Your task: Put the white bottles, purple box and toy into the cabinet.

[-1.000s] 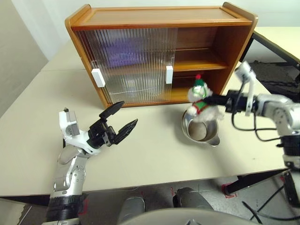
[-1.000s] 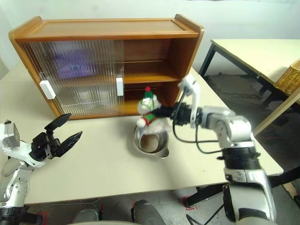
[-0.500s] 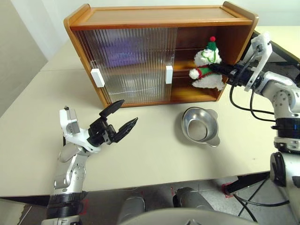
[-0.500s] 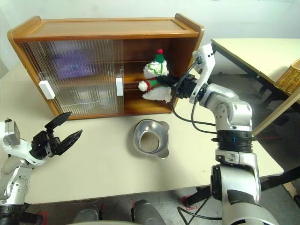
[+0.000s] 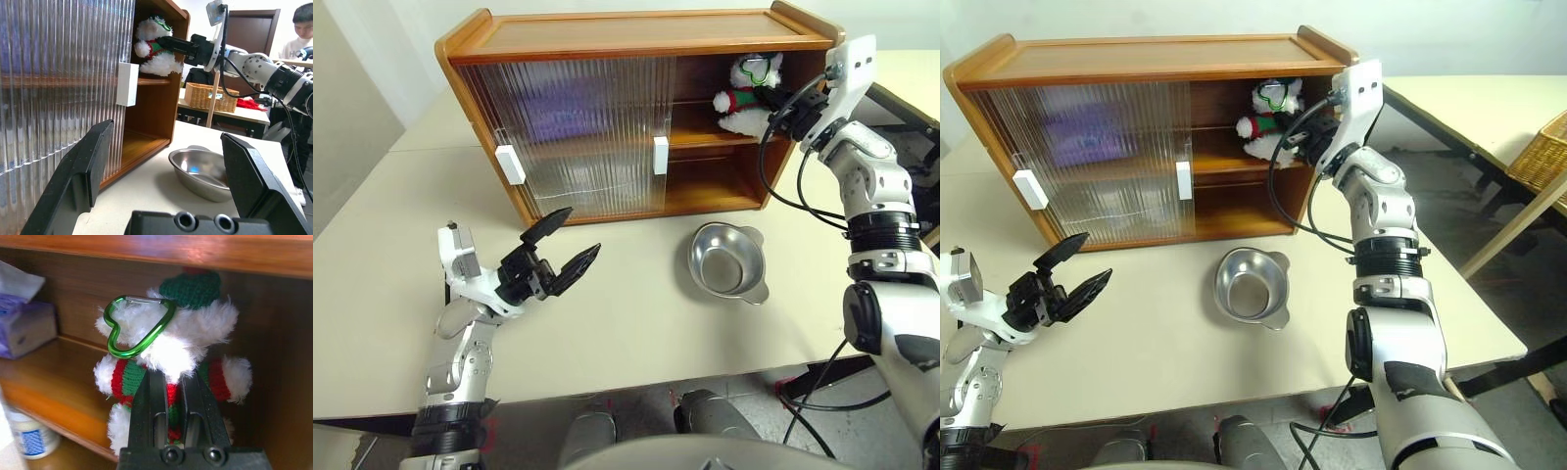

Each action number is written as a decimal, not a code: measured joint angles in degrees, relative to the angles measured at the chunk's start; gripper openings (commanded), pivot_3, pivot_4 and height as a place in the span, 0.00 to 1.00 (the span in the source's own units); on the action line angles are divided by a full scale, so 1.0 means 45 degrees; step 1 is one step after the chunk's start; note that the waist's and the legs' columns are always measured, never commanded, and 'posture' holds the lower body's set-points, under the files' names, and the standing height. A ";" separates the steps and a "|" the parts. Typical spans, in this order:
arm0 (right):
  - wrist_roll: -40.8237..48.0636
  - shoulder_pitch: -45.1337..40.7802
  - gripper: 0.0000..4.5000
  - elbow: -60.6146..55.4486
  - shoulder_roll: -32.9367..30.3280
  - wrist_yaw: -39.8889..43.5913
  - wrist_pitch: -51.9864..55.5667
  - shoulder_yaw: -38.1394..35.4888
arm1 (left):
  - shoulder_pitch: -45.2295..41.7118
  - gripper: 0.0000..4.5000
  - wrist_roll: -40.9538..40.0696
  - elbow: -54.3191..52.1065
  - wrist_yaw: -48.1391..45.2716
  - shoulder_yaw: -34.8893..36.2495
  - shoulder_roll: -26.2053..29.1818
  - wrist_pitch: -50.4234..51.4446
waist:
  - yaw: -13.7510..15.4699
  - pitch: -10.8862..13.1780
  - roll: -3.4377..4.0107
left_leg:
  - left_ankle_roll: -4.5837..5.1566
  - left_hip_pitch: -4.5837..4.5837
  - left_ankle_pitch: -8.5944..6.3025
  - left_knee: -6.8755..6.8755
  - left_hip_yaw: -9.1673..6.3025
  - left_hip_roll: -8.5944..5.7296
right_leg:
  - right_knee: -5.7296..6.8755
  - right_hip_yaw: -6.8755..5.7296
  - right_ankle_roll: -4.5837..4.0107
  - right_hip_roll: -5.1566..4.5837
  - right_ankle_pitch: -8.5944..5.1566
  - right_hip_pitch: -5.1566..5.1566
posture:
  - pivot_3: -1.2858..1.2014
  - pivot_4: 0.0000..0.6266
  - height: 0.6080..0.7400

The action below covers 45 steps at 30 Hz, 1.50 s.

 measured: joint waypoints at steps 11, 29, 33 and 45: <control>-0.0643 -0.0563 0.31 0.1659 0.0455 -0.0043 -0.1100 0.0037 | -0.0016 1.00 0.0225 -0.0045 0.0312 -0.0359 -0.0025 0.0000 | -0.0211 0.0005 0.0010 | 0.0000 0.0004 0.0000 0.0000 -0.0002 0.0013 | 0.0001 0.0003 -0.0015 -0.0009 0.0018 -0.0001 | 0.47 0.04 1.00; -0.0755 -0.0527 0.99 0.1343 0.0471 0.0675 -0.1049 0.0128 | 0.0029 1.00 0.0234 -0.0316 0.0370 -0.0357 0.0025 0.0159 | -0.0115 0.0014 0.0018 | 0.0015 -0.0021 -0.0010 -0.0002 -0.0001 0.0005 | -0.0014 0.0001 -0.0016 -0.0016 -0.0001 -0.0012 | 0.46 0.03 1.00; -0.0751 -0.0365 0.99 0.1095 0.0471 0.0731 -0.0933 0.0128 | 0.0029 1.00 0.0230 -0.0317 0.0341 -0.0357 0.0027 0.0229 | -0.0118 0.0014 0.0019 | 0.0016 -0.0020 -0.0011 -0.0014 -0.0001 0.0013 | -0.0011 -0.0004 -0.0026 -0.0013 -0.0003 -0.0019 | 0.46 0.03 1.00; -0.0748 0.0289 0.99 -0.0877 0.0750 0.0303 -0.0316 0.0204 | 0.0060 1.00 0.0237 -0.0319 0.0348 -0.0363 -0.0016 0.0254 | -0.0118 0.0015 0.0019 | 0.0016 -0.0024 -0.0011 -0.0006 0.0000 0.0007 | -0.0012 -0.0005 -0.0017 -0.0001 -0.0001 -0.0017 | 0.47 0.04 1.00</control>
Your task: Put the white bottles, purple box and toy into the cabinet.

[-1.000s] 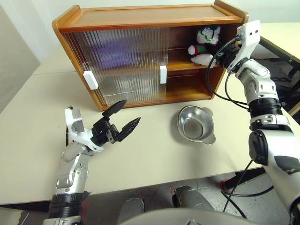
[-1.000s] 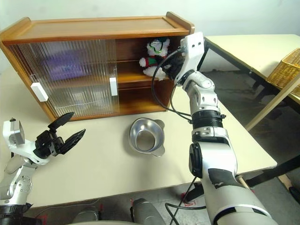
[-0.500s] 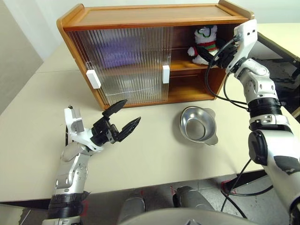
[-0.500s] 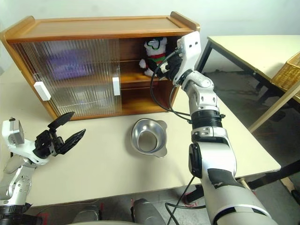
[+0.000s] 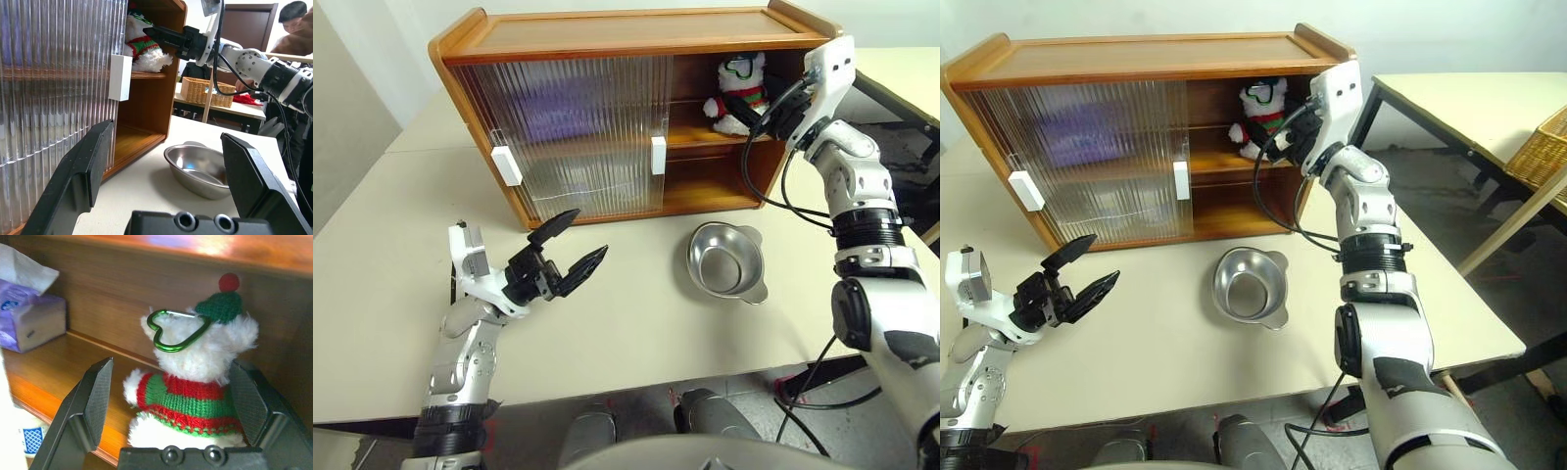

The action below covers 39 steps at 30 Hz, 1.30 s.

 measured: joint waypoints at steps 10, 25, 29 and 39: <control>-0.0305 0.0998 0.99 -0.1769 0.0247 -0.0473 0.0111 0.0491 | 0.0048 1.00 -0.0003 -0.0012 0.0040 -0.0010 -0.0018 0.0031 | 0.0001 0.0002 0.0001 | 0.0000 0.0001 0.0000 0.0001 -0.0002 -0.0001 | 0.0000 0.0002 0.0001 -0.0009 0.0000 -0.0001 | 0.46 0.05 1.00; -0.0952 0.1352 0.99 -0.1861 -0.0064 -0.1221 -0.0798 0.0555 | 0.0041 1.00 -0.0029 -0.0002 -0.0146 -0.0009 -0.0008 0.0090 | -0.0003 0.0004 0.0002 | 0.0000 -0.0029 -0.0001 -0.0003 -0.0007 0.0004 | 0.0000 0.0004 0.0001 -0.0015 0.0000 -0.0031 | 0.46 0.05 1.00; -0.1143 0.0936 0.99 -0.1357 -0.0140 -0.1515 -0.1281 0.0554 | 0.0020 1.00 -0.0031 0.0011 -0.0199 -0.0008 -0.0010 0.0091 | -0.0003 0.0005 0.0004 | 0.0000 -0.0053 -0.0001 -0.0005 -0.0010 0.0006 | 0.0000 0.0005 0.0000 -0.0024 0.0004 -0.0057 | 0.46 0.05 1.00; 0.0538 0.2092 0.99 -0.3064 -0.0549 0.0582 -0.1604 0.0310 | 0.0056 1.00 0.0001 0.0032 -0.0264 -0.0011 -0.0021 0.0071 | 0.0117 0.0005 -0.0001 | 0.0001 -0.0092 -0.0002 0.0003 -0.0006 -0.0008 | -0.0005 -0.0008 0.0043 0.0013 -0.0004 -0.0069 | 0.47 0.05 1.00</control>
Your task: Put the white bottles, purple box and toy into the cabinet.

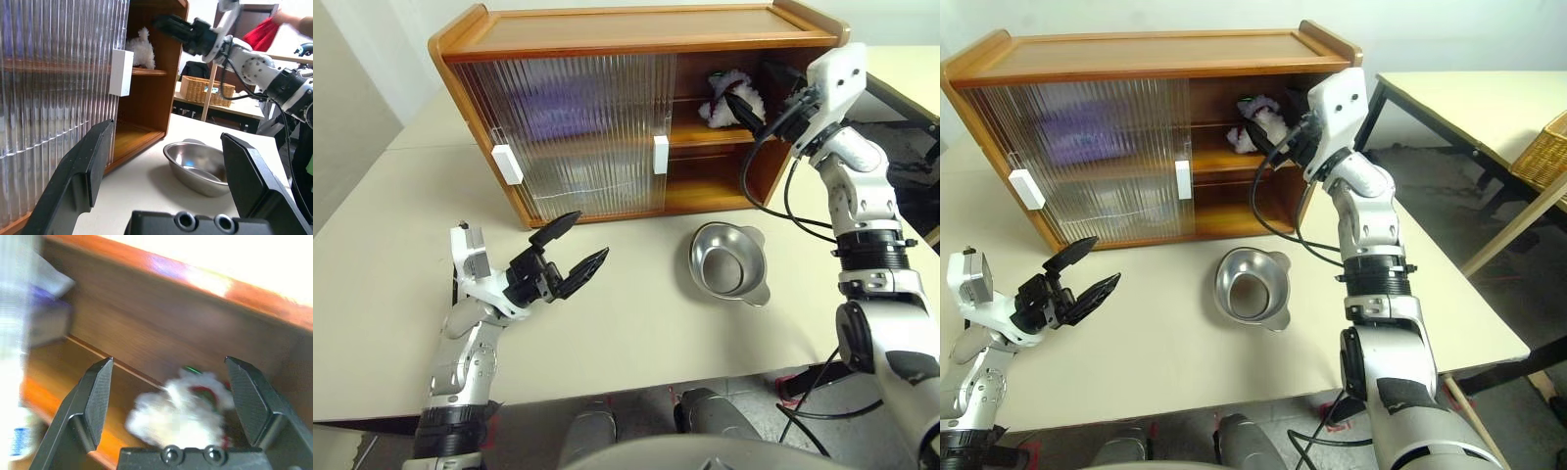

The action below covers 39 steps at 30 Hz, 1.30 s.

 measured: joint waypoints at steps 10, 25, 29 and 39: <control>0.1088 0.2750 0.46 -0.1573 -0.1734 0.3249 -0.0067 0.0079 | 0.0054 1.00 0.0003 0.0153 -0.0195 0.0037 0.0033 -0.0048 | 0.0100 0.0013 -0.0020 | -0.0005 0.0120 0.0002 0.0045 0.0016 -0.0023 | -0.0009 0.0014 0.0100 -0.0011 -0.0063 0.0138 | 0.46 0.03 1.00; 0.1483 0.6558 0.09 -0.2436 -0.2975 0.3903 -0.2445 -0.0268 | -0.0005 1.00 -0.0003 0.0226 -0.0292 0.0080 0.0087 -0.0038 | 0.0115 0.0036 -0.0043 | -0.0017 0.0144 -0.0005 0.0048 0.0029 -0.0030 | -0.0009 0.0014 0.0103 -0.0018 -0.0086 0.0165 | 0.46 0.06 1.00; 0.3681 0.6809 0.38 -0.3313 -0.3548 0.2787 0.2304 -0.1102 | 0.0014 1.00 -0.0006 0.0228 -0.0293 0.0083 0.0111 -0.0029 | 0.0149 0.0077 -0.0064 | -0.0035 0.0146 0.0006 0.0058 0.0036 -0.0043 | -0.0010 0.0025 0.0123 -0.0021 -0.0098 0.0175 | 0.46 0.07 1.00; 0.6862 0.7377 0.99 -0.5052 -0.5981 0.1684 1.2348 -0.1527 | 0.0016 1.00 0.0013 0.0266 -0.0292 0.0135 0.0139 -0.0032 | 0.0156 0.0153 -0.0156 | -0.0061 0.0110 -0.0012 0.0028 0.0044 -0.0055 | -0.0007 0.0024 0.0113 -0.0021 -0.0161 0.0132 | 0.46 0.07 1.00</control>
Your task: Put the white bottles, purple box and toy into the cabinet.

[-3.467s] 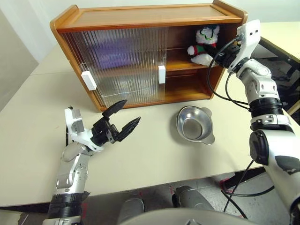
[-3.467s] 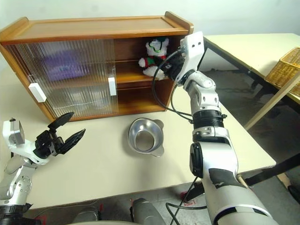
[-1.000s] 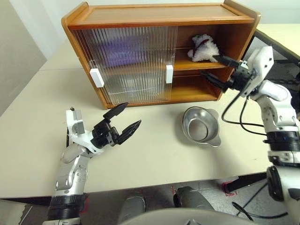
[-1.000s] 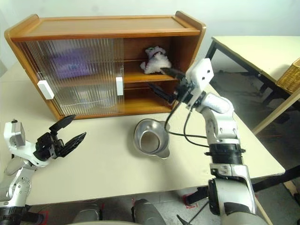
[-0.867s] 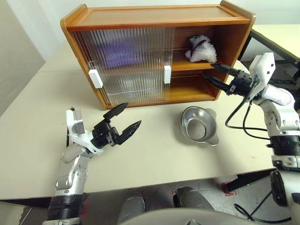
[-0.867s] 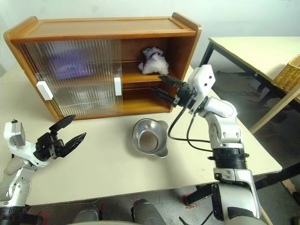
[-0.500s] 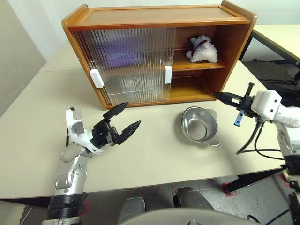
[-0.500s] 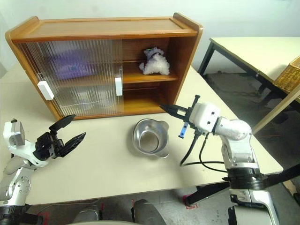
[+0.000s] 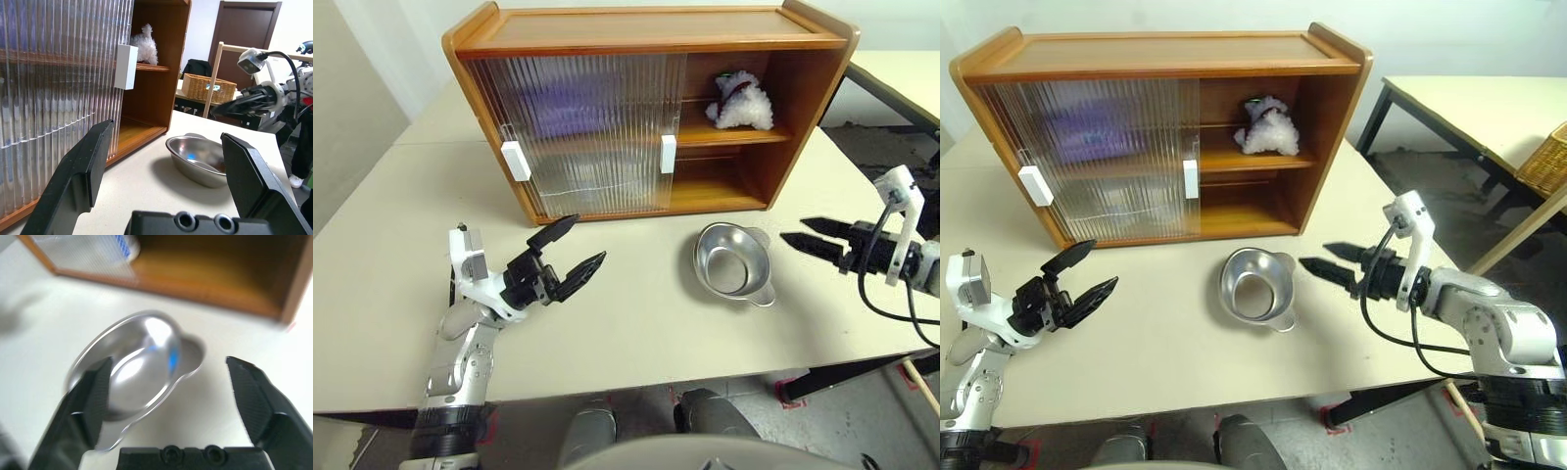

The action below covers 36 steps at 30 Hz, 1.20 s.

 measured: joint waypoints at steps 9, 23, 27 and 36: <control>0.0480 -0.0526 0.99 0.0769 0.1917 -0.2675 0.2281 -0.1402 | 0.0000 1.00 0.0020 -0.0004 0.0052 -0.0046 0.0007 0.0003 | -0.0056 0.0020 -0.0023 | 0.0057 0.0000 -0.0045 -0.0008 0.0003 -0.0002 | 0.0011 0.0017 0.0007 0.0000 -0.0038 -0.0016 | 0.46 0.07 1.00; -0.0323 -0.1561 0.99 0.2399 0.3253 -0.3037 0.2143 -0.0809 | -0.0044 1.00 0.0081 -0.0005 0.0106 -0.0106 0.0019 0.0008 | -0.0058 0.0015 -0.0010 | 0.0075 0.0002 -0.0054 -0.0012 -0.0004 0.0003 | 0.0012 0.0011 0.0038 0.0006 -0.0043 -0.0003 | 0.47 0.06 1.00; -0.0558 -0.1830 0.99 0.2968 0.3356 -0.2821 0.1910 -0.0739 | -0.0036 1.00 0.0128 -0.0006 0.0130 -0.0101 0.0019 0.0005 | -0.0040 0.0014 -0.0009 | 0.0075 0.0010 -0.0054 -0.0005 -0.0005 0.0001 | 0.0012 0.0012 0.0047 0.0006 -0.0036 0.0007 | 0.47 0.06 1.00; -0.1047 -0.2562 0.89 0.3743 0.3753 -0.2131 0.1365 0.0056 | -0.0072 1.00 0.0161 -0.0002 0.0124 -0.0096 0.0064 -0.0017 | 0.0014 -0.0005 0.0015 | 0.0082 0.0022 -0.0049 0.0000 -0.0008 0.0005 | 0.0017 0.0010 0.0050 0.0011 -0.0023 0.0019 | 0.47 0.04 1.00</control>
